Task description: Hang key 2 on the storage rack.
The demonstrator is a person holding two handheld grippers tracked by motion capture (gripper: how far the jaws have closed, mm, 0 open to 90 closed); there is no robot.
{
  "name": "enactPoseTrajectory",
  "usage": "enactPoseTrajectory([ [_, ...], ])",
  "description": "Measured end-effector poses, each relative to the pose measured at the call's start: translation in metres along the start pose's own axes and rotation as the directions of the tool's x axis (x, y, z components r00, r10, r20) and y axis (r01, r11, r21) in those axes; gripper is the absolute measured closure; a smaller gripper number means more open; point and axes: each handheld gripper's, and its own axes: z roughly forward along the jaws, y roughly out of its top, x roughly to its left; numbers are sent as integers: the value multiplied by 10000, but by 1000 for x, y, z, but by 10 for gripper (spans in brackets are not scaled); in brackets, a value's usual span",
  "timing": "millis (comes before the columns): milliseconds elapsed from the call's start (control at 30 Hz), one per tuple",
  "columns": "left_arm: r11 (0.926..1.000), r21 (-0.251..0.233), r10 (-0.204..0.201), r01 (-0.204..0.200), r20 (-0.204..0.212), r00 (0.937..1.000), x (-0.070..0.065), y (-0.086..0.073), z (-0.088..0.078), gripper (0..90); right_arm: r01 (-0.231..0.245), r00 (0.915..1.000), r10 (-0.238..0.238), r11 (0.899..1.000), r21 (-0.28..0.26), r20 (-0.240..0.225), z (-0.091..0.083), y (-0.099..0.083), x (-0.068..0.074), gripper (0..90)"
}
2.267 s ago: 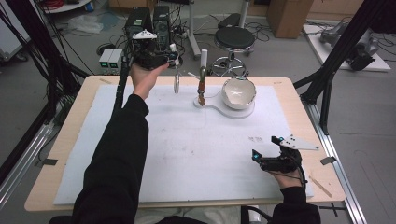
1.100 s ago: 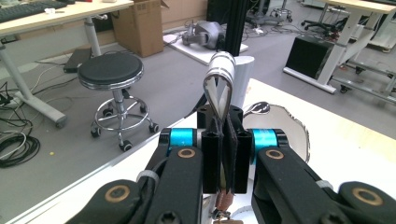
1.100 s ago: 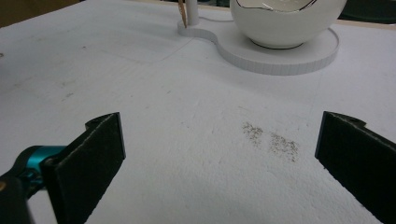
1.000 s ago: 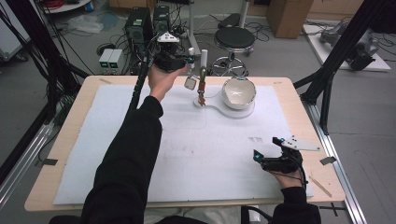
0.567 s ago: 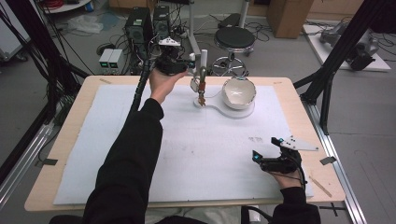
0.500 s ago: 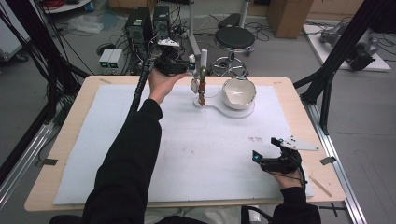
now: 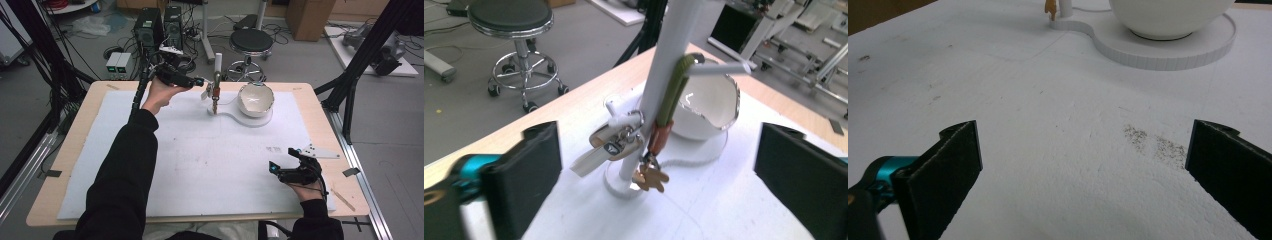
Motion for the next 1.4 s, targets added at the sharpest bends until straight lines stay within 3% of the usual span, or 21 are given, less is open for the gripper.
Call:
enactPoseTrajectory([
  [100, 10000, 61, -69, 68, 298, 9995, 2, -4, -8, 17, 57, 10000, -57, 10000, 29, 58, 1, 0, -1, 7],
  [167, 9997, 227, -31, 27, 174, 9998, 3, -7, -14, 17, 30, 9999, -30, 10000, 5, 106, 0, -1, -1, 7],
  [233, 9998, 167, 50, -50, -31, 10000, 5, -13, -26, 17, 72, 9999, -72, 10000, 40, 147, 0, -1, -1, 7],
  [500, 10000, 83, -6, 9, -398, 9992, 13, -33, -46, 17, 106, 9997, -107, 9999, 21, 218, 0, -1, -2, 7],
  [900, 9996, 142, -239, 245, -440, 9987, 17, -60, -60, 17, 94, 9996, -97, 9999, 93, 253, 2, -2, -2, 7],
  [1167, 9997, 231, -112, 117, -218, 9997, 13, -75, -70, 16, 103, 9996, -106, 9999, 125, 271, 2, -3, -2, 7],
  [1400, 10000, 82, -47, 49, -357, 9994, 9, -91, -85, 17, 161, 9995, -165, 9997, 159, 278, 3, -3, -1, 7],
])
